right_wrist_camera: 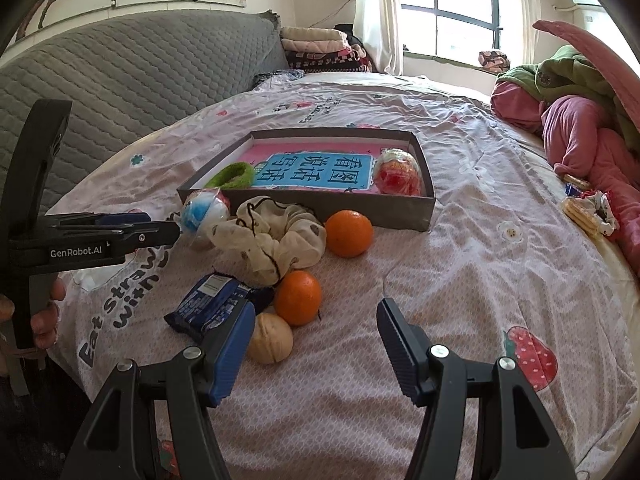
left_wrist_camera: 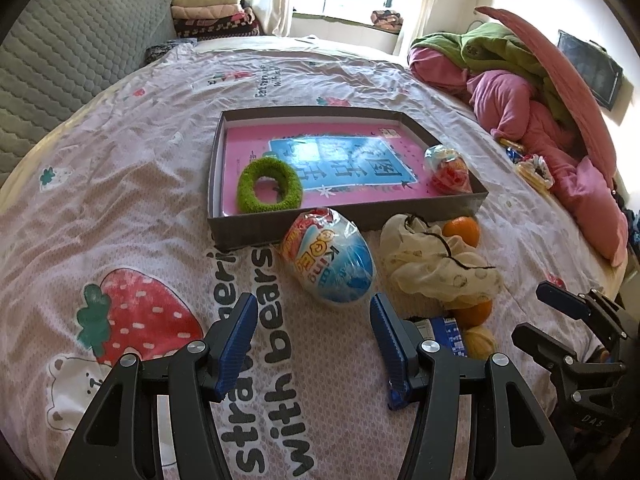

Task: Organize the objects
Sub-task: 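Withdraw the left gripper from the box toward the large Kinder egg, then close the left gripper on the large Kinder Joy egg and lift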

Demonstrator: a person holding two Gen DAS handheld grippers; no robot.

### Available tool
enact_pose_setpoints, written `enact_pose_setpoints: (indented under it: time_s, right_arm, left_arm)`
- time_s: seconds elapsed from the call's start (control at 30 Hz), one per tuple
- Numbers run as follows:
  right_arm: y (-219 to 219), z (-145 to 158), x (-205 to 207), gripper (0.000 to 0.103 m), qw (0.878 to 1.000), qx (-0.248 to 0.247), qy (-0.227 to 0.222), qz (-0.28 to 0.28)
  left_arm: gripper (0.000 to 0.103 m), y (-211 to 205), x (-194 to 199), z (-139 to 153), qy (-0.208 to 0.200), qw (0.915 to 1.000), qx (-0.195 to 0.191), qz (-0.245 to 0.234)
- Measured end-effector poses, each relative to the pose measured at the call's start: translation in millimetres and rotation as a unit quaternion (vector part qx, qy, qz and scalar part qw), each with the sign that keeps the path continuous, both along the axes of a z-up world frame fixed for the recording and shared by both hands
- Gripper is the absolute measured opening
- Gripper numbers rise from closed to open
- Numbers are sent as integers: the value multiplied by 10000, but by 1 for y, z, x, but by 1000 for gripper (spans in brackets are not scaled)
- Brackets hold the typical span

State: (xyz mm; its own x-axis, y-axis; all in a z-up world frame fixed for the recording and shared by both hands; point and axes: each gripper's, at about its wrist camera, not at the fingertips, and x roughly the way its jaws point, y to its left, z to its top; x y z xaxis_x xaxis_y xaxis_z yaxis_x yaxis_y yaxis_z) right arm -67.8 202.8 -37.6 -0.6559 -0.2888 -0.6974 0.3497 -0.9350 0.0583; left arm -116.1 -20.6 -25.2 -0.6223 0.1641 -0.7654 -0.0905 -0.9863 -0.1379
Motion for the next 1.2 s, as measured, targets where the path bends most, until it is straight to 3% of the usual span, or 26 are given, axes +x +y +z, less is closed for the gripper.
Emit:
enact_pose_setpoints:
  time_s: [1.2]
  right_arm:
    - [-14,-30,-1,63,9983,215,-498,231]
  left_arm:
    - [60,14,2,-16,-54,9999,-69,-106]
